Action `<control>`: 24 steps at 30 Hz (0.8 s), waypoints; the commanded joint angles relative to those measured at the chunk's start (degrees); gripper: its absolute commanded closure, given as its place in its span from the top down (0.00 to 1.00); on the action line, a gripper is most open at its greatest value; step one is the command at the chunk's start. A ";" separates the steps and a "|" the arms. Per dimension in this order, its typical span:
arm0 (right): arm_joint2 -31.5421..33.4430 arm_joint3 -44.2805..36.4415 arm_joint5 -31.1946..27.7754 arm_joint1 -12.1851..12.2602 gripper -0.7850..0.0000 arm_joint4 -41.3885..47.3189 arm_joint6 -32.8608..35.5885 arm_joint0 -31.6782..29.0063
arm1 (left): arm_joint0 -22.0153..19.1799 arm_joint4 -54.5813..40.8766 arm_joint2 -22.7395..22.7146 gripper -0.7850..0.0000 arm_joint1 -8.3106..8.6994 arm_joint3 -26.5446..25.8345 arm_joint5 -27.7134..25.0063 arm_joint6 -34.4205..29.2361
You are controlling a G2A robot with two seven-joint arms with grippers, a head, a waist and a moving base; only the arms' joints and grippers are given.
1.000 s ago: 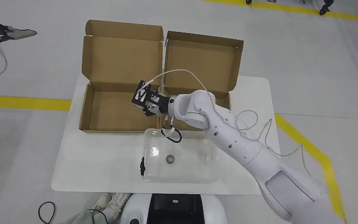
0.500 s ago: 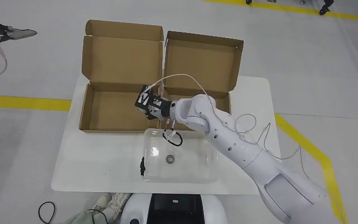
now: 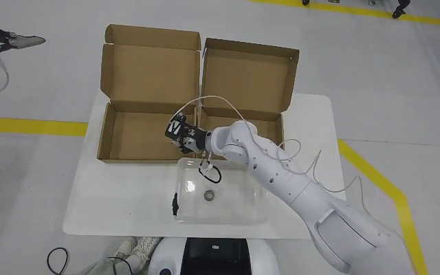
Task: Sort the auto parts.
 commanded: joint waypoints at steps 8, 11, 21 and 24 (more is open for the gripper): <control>-1.53 5.61 -0.84 -2.62 0.00 0.64 -2.04 1.35 | 0.00 0.00 0.00 1.00 0.00 0.00 0.00 0.00; -1.58 7.59 -0.53 -3.37 0.00 0.46 -3.89 1.80 | 0.00 0.00 0.00 1.00 0.00 0.00 0.00 0.00; -2.03 12.85 -0.88 -5.61 0.09 0.00 -5.98 2.91 | 0.00 0.00 0.00 1.00 0.00 0.00 0.00 0.00; -2.11 13.98 -0.65 -6.26 0.16 -0.30 -6.23 3.43 | 0.00 0.00 0.00 1.00 0.00 0.00 0.00 0.00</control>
